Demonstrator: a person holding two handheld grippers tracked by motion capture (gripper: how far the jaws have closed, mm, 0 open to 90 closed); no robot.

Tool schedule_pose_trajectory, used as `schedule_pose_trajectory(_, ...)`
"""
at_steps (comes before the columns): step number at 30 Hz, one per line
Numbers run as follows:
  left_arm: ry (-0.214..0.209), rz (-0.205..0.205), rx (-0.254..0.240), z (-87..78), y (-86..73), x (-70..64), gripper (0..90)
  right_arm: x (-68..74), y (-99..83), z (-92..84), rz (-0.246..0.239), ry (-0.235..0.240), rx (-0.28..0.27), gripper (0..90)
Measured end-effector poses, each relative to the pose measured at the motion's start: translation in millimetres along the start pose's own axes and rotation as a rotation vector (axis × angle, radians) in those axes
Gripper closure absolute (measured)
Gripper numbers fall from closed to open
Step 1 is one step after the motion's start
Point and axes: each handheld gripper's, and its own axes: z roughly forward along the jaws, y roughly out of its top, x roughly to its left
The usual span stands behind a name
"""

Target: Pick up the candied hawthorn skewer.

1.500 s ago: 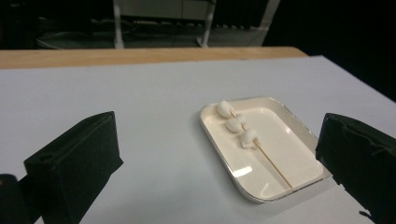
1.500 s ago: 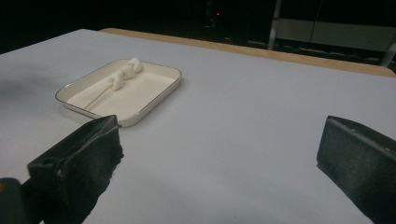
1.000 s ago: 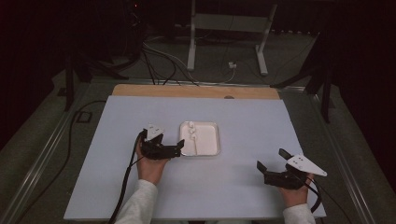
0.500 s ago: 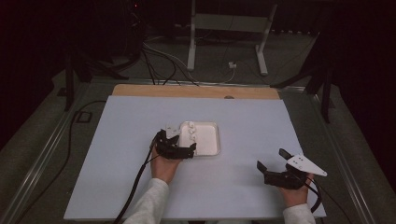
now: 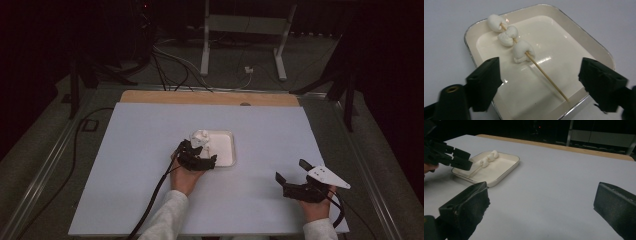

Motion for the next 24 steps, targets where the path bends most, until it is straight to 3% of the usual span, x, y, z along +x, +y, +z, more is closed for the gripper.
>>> schedule_pose_trajectory(8,0.036,0.04,0.064,11.7,-5.4,-4.4,38.9,-0.4,-0.1,-0.2,-0.002,-0.002,0.0,0.0)
schedule_pose_trajectory(13,0.068,0.057,0.077,10.1,-4.7,-2.8,49.4,-0.6,-0.2,-0.3,-0.002,-0.003,-0.001,0.0)
schedule_pose_trajectory(19,0.071,0.045,0.099,5.6,-3.9,3.5,70.6,-0.4,-0.2,-0.5,-0.001,-0.003,-0.001,0.0)
schedule_pose_trajectory(24,0.077,0.031,0.122,2.7,-3.0,6.5,81.5,-0.4,-0.3,-0.5,-0.002,-0.003,0.0,0.0)
